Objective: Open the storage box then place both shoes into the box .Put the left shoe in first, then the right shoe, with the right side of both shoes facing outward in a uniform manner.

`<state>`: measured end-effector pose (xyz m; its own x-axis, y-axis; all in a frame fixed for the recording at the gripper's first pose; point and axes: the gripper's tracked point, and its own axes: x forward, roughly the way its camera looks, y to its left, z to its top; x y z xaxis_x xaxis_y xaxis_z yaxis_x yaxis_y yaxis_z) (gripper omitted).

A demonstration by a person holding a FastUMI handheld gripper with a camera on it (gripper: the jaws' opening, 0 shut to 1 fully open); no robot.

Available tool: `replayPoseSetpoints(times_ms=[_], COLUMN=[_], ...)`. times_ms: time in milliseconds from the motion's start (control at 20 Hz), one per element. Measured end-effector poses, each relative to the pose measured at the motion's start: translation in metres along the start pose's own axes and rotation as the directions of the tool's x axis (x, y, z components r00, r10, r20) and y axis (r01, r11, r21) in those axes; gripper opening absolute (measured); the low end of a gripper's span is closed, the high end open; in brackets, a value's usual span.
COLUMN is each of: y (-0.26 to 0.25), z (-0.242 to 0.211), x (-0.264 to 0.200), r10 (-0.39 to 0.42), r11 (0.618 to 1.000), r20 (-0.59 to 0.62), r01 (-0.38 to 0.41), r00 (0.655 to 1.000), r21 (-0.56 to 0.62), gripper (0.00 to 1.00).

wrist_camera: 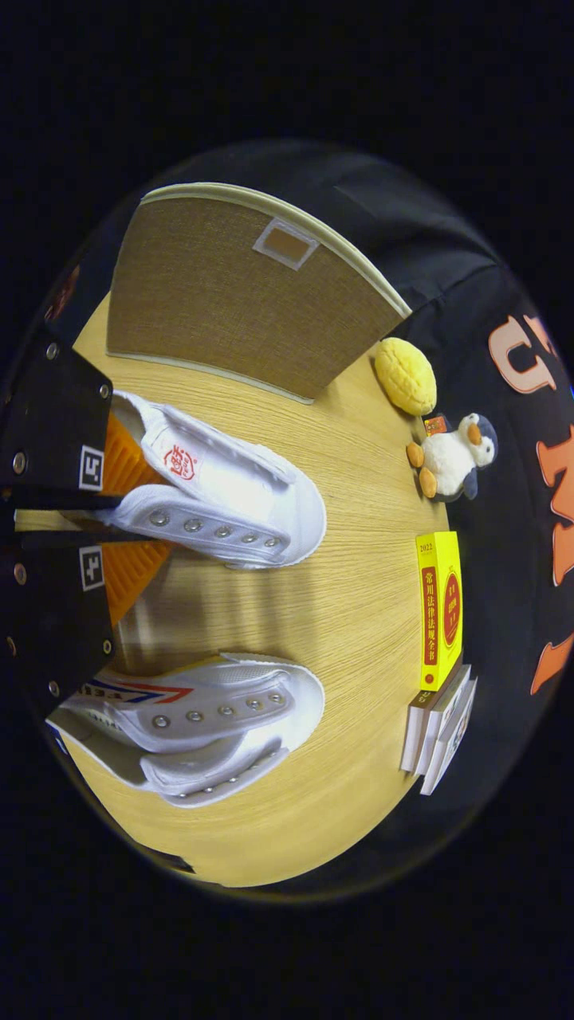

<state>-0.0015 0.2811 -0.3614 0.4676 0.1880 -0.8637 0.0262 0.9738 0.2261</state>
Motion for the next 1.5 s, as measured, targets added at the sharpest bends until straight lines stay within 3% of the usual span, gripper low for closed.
replayPoseSetpoints(times_ms=[50, 150, 600, 850, 1200, 1500], y=[-0.002, -0.001, 0.025, 0.054, 0.111, 0.170], z=[0.003, 0.009, 0.051, 0.092, 0.153, 0.155], x=[-0.001, -0.003, -0.038, -0.064, -0.124, -0.125], r10=[-0.003, 0.009, 0.056, 0.114, 0.198, 0.269], r11=[1.000, 0.999, 0.991, 0.978, 0.966, 0.952], r20=[0.002, 0.016, 0.075, 0.151, 0.264, 0.226], r01=[0.003, -0.009, -0.064, -0.137, -0.233, -0.293], r00=[1.000, 1.000, 0.996, 0.982, 0.944, 0.936], r21=[0.021, 0.048, 0.116, 0.154, 0.110, 0.084], gripper=[0.05, 0.03, 0.01, 0.01, 0.01, 0.01])
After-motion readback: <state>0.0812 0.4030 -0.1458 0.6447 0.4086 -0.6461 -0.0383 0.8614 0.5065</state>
